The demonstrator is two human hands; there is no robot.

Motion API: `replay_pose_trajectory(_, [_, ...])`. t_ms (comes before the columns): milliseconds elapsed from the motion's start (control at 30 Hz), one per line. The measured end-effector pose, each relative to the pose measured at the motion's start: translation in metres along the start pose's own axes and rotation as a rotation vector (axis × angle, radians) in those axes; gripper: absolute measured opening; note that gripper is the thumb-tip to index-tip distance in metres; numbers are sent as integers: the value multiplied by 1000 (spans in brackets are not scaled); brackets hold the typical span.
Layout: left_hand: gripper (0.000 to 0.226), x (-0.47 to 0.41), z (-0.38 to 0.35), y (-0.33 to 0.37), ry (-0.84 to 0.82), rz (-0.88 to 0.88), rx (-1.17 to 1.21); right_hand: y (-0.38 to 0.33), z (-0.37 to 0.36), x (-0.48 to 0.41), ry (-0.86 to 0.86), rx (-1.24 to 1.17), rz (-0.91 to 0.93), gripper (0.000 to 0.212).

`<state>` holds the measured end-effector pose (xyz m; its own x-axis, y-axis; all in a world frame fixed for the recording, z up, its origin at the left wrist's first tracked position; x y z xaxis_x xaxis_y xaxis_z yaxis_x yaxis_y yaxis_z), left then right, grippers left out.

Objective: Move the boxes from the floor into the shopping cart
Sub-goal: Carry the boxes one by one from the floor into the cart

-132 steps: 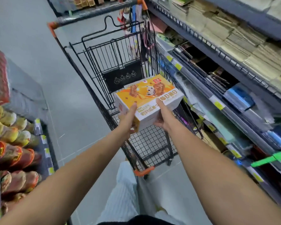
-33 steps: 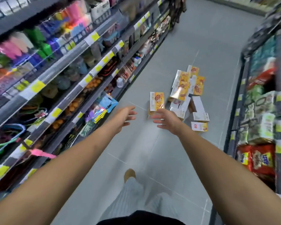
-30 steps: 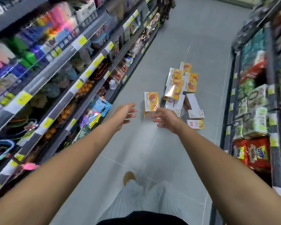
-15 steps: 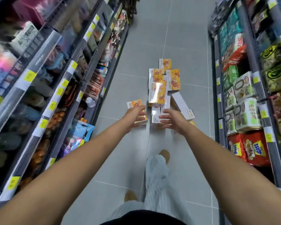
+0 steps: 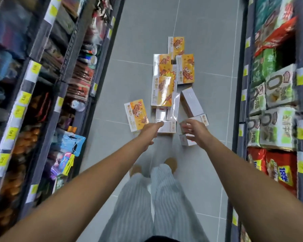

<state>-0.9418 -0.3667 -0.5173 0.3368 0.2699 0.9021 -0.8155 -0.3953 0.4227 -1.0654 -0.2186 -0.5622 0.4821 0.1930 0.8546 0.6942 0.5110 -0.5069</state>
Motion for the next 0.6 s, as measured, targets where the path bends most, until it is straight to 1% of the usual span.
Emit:
replay_pose_trajectory(67, [41, -32, -7, -1, -5, 34, -5, 5, -1, -32, -2, -12, -45, 11])
replay_pose_trajectory(133, [25, -65, -12, -4, 0, 69, -3, 11, 2, -63, 12, -16, -70, 12])
replay_pose_trajectory(167, [21, -81, -13, -2, 0, 73, -16, 13, 3, -80, 18, -11, -70, 13])
replay_pose_trajectory(200, [23, -97, -15, -2, -7, 79, -31, 16, 4, -94, 30, -9, -74, 15])
replay_pose_trajectory(267, [37, -133, -17, 1, -19, 89, -61, 21, 6, -127, 55, -14, -86, 18])
replay_pose_trajectory(300, [41, -148, -16, 1, -20, 97, -63, 25, 6, -141, 65, -16, -101, 19])
replay_pose_trajectory(367, [42, -189, -15, 0, 3, 124, -64, 36, 1, -178, 66, -29, -140, 20])
replay_pose_trajectory(500, [36, -264, -17, -15, 7, 177, -33, 60, -12, -239, 61, 20, -200, 14])
replay_pose_trajectory(600, [56, -326, -18, -37, 14, 198, -50, 78, -26, -286, 46, 92, -217, 13])
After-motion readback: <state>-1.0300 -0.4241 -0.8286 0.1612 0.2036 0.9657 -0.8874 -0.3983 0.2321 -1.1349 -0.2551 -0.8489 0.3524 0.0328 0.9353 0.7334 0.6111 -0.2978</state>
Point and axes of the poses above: each hand's wrist, its own x-axis away from the middle knuckle, its own z-axis out of the back of the hand, y = z × x, the point moved 10 cm from there along -x, towards the middle knuckle, and after that the axes turned 3 degrees about z, right-handed, at the moved point
